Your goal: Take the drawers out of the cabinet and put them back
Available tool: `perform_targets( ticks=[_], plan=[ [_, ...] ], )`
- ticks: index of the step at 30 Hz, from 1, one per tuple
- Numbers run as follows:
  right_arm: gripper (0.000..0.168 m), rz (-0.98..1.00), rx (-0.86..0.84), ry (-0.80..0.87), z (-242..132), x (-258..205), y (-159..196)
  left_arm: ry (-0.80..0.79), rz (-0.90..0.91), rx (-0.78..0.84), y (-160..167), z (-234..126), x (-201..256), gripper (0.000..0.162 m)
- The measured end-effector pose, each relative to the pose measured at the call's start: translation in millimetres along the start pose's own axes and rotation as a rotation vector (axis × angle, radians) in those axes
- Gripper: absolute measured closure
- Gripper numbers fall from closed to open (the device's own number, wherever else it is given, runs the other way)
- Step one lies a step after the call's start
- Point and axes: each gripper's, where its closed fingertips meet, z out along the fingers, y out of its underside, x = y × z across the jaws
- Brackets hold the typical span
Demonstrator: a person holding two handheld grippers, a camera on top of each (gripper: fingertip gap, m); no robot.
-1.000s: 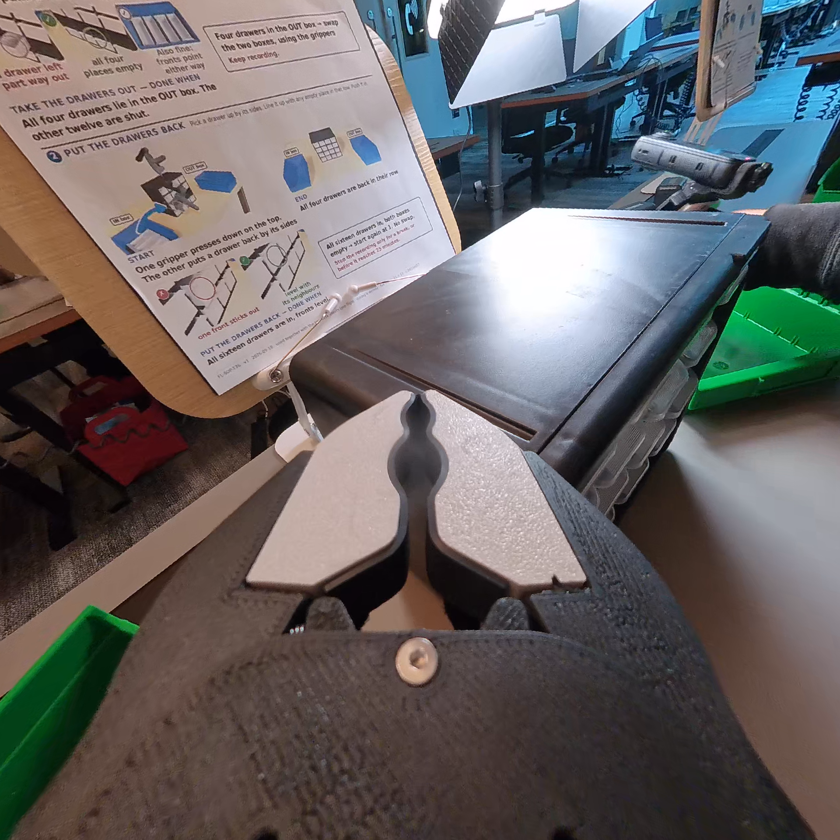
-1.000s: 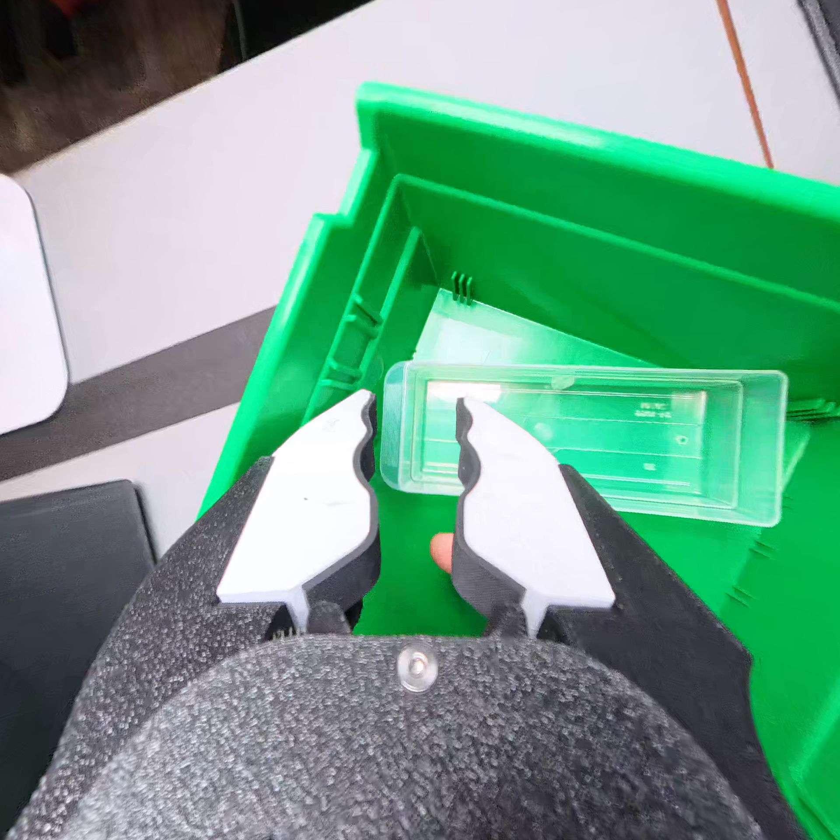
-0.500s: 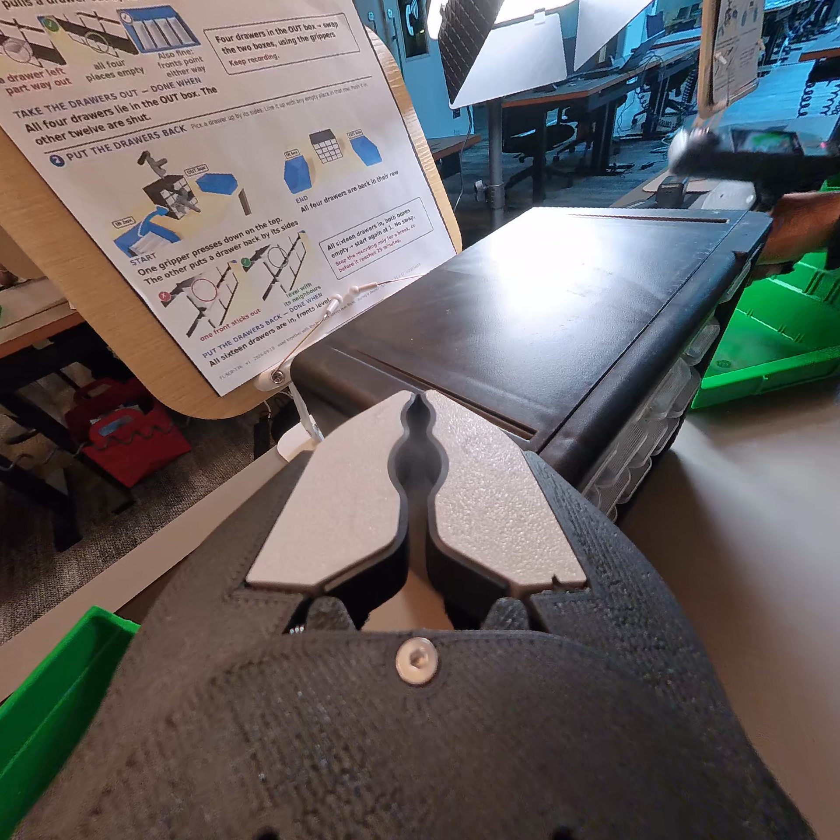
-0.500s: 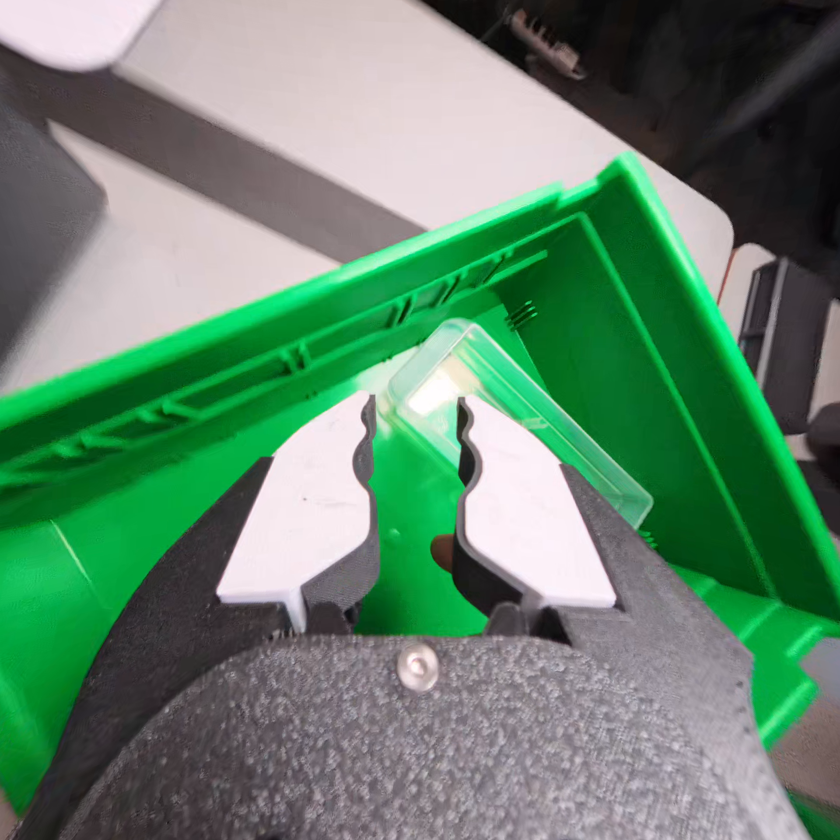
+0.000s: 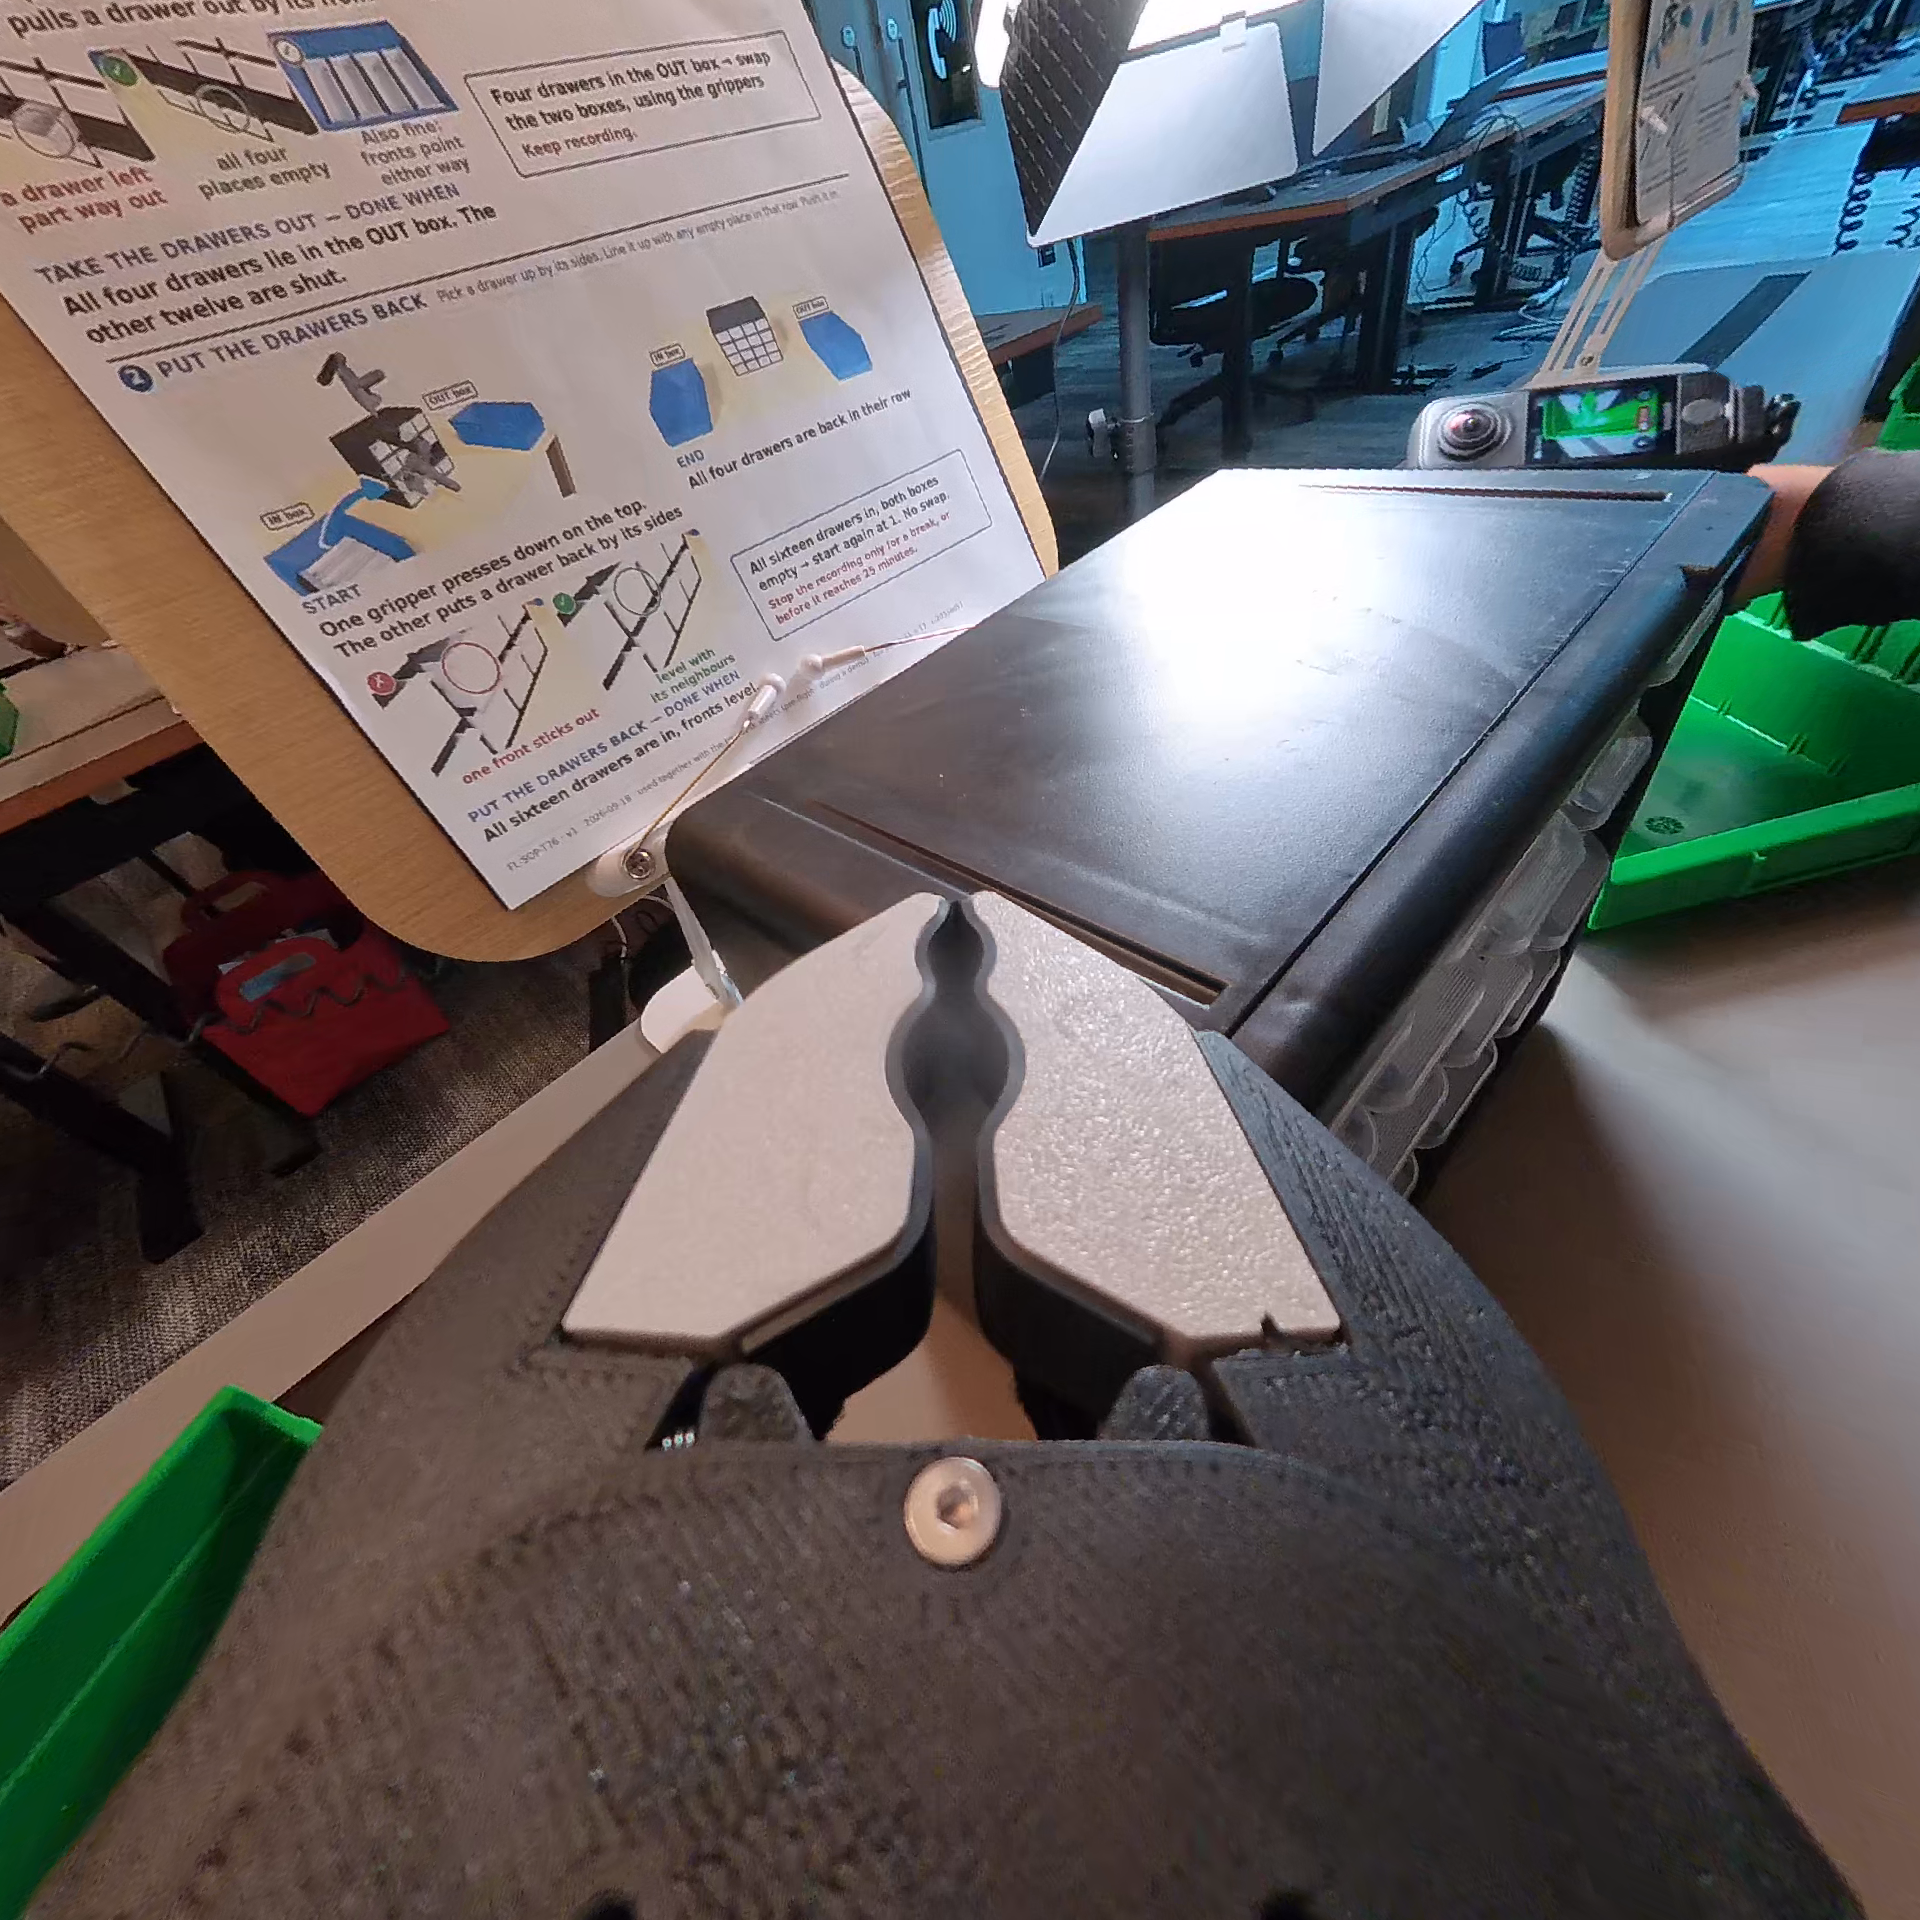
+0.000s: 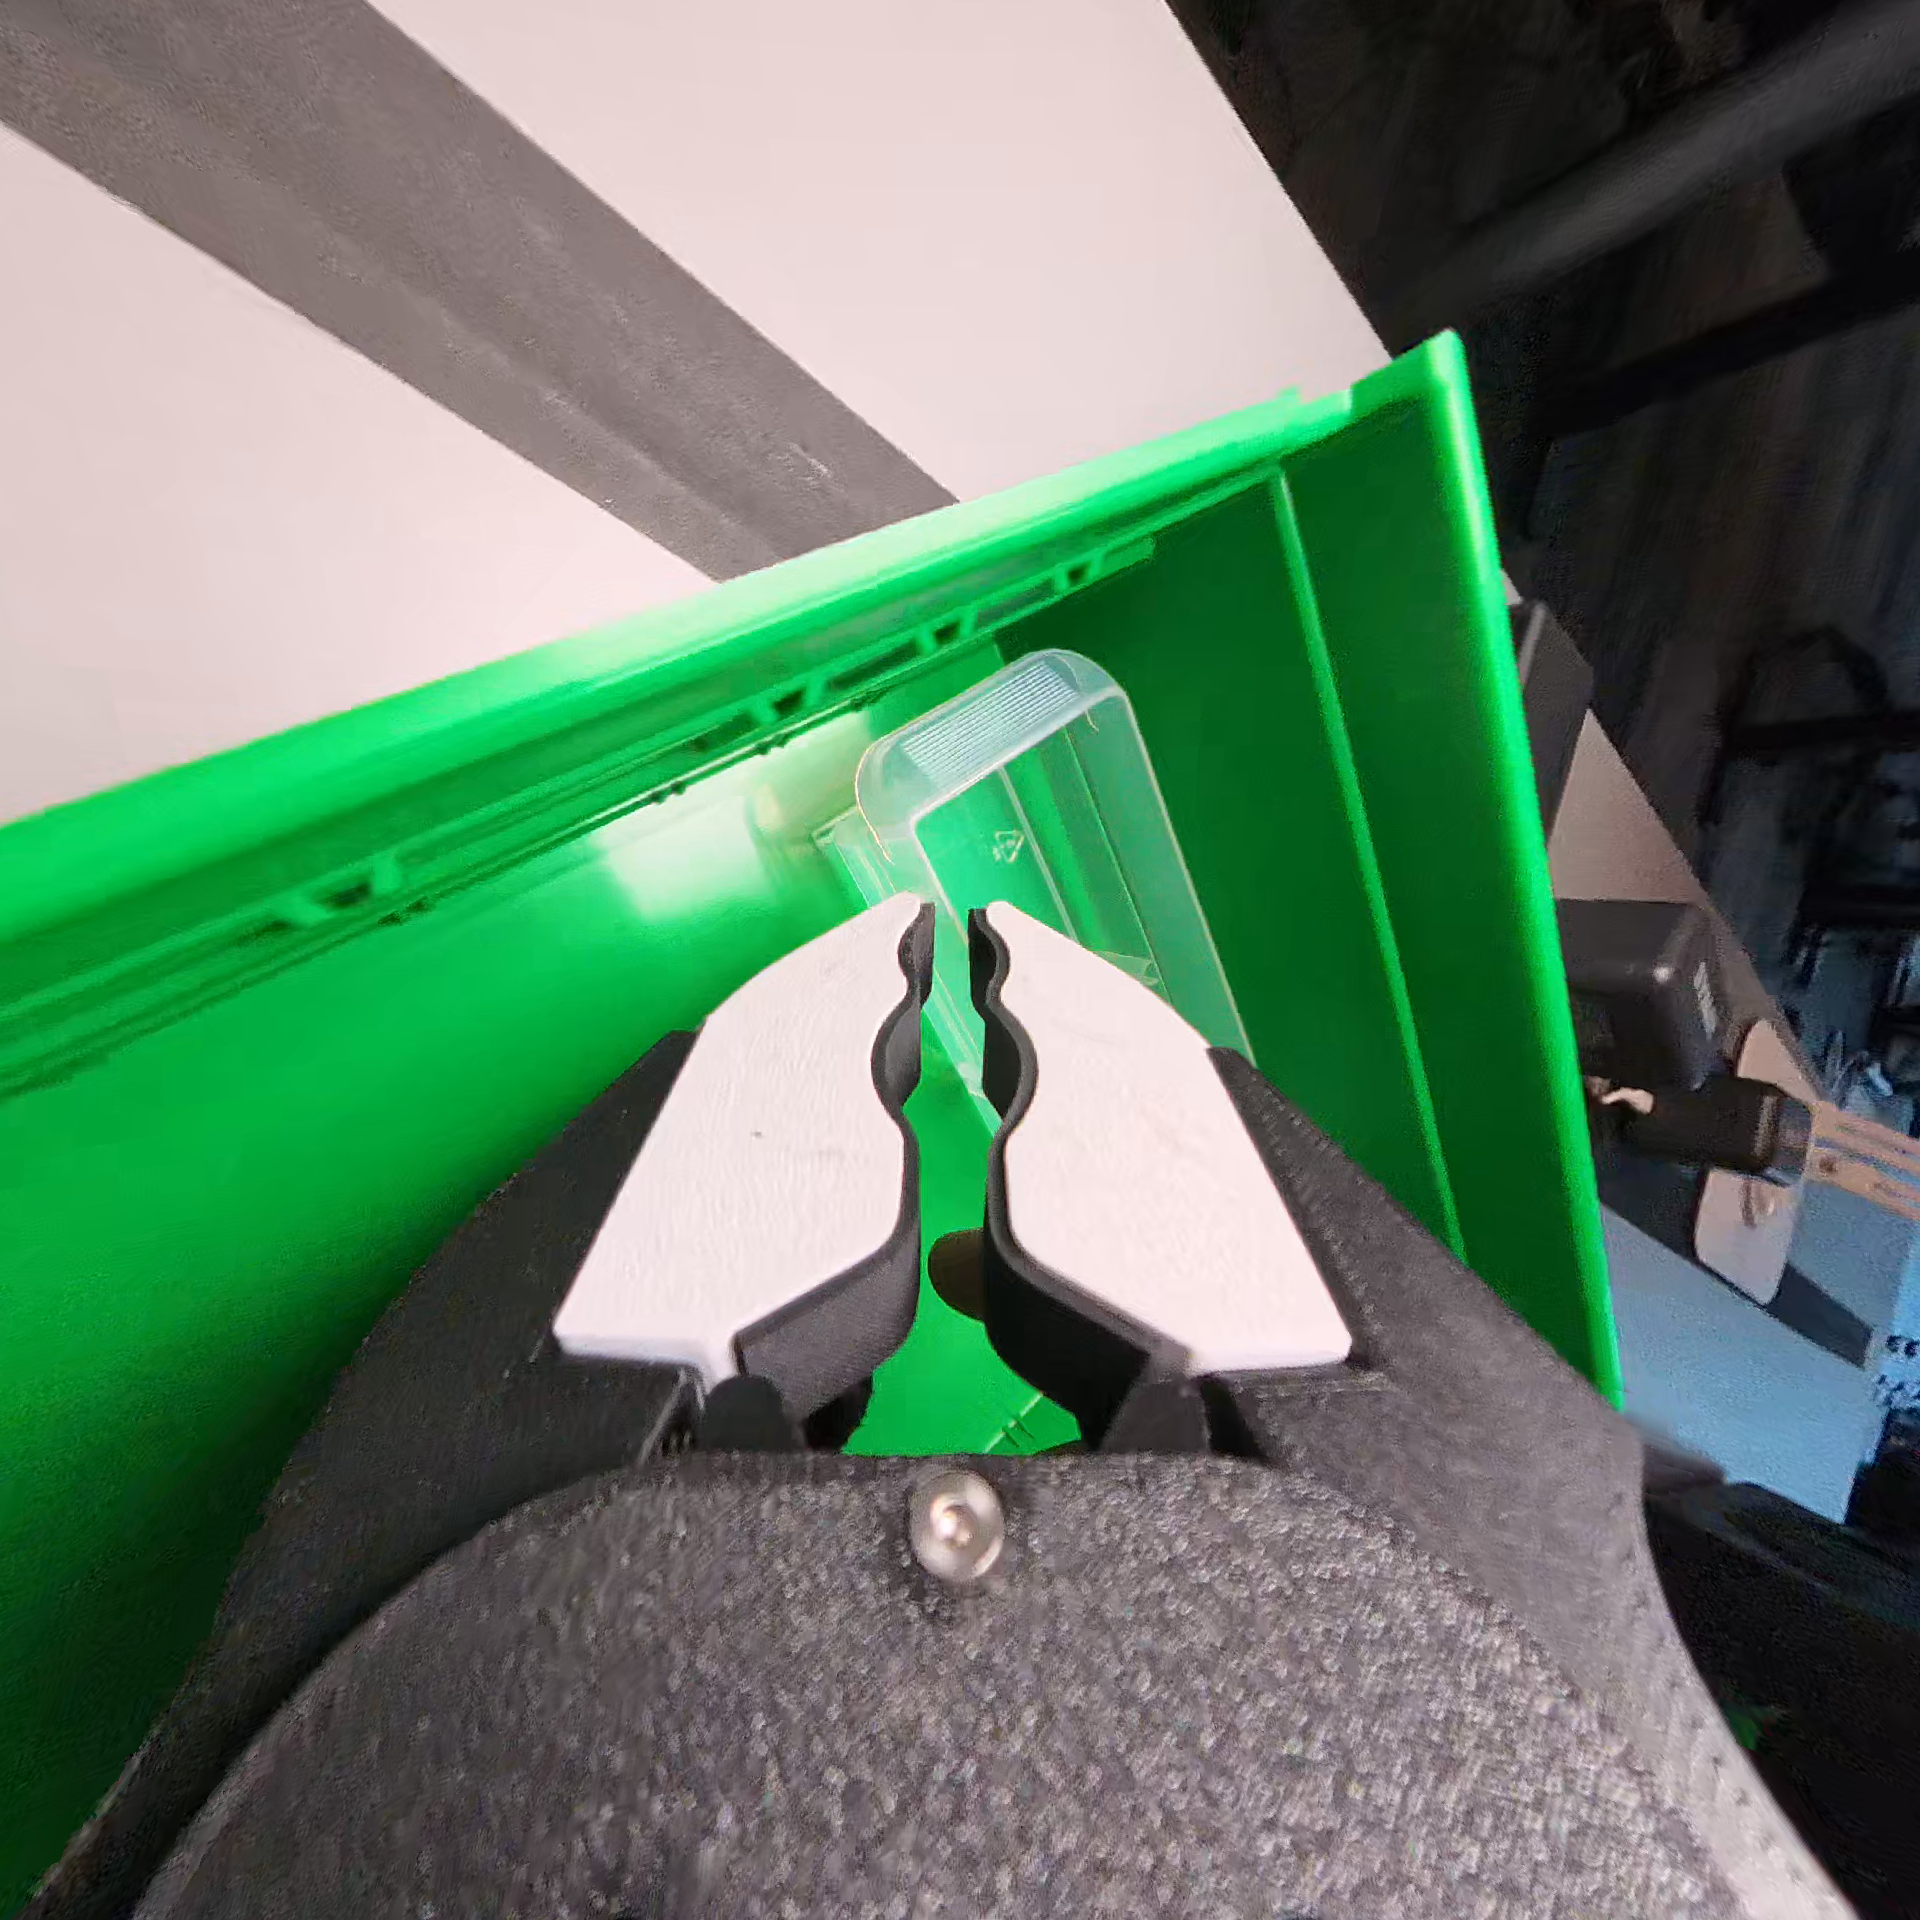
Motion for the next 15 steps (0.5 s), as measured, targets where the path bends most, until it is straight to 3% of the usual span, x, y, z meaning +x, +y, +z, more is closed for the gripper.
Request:
perform_targets(
  ticks=[6,9,12,15],
  plan=[
    [0.158,0.109,-0.004,0.074,8,10,3,-0.003,0.004,-0.002,0,0,0,0.162],
    [0.153,0.203,0.111,0.052,-9,7,-9,-0.004,0.008,-0.003,0,0,0,0.162],
    [0.149,0.335,0.375,0.011,-59,2,-37,-0.003,0.009,-0.004,0,0,0,0.162],
    [0.149,0.387,0.670,-0.015,-138,-16,-58,0.001,0.004,-0.001,0,0,0,0.162]
  ],
)
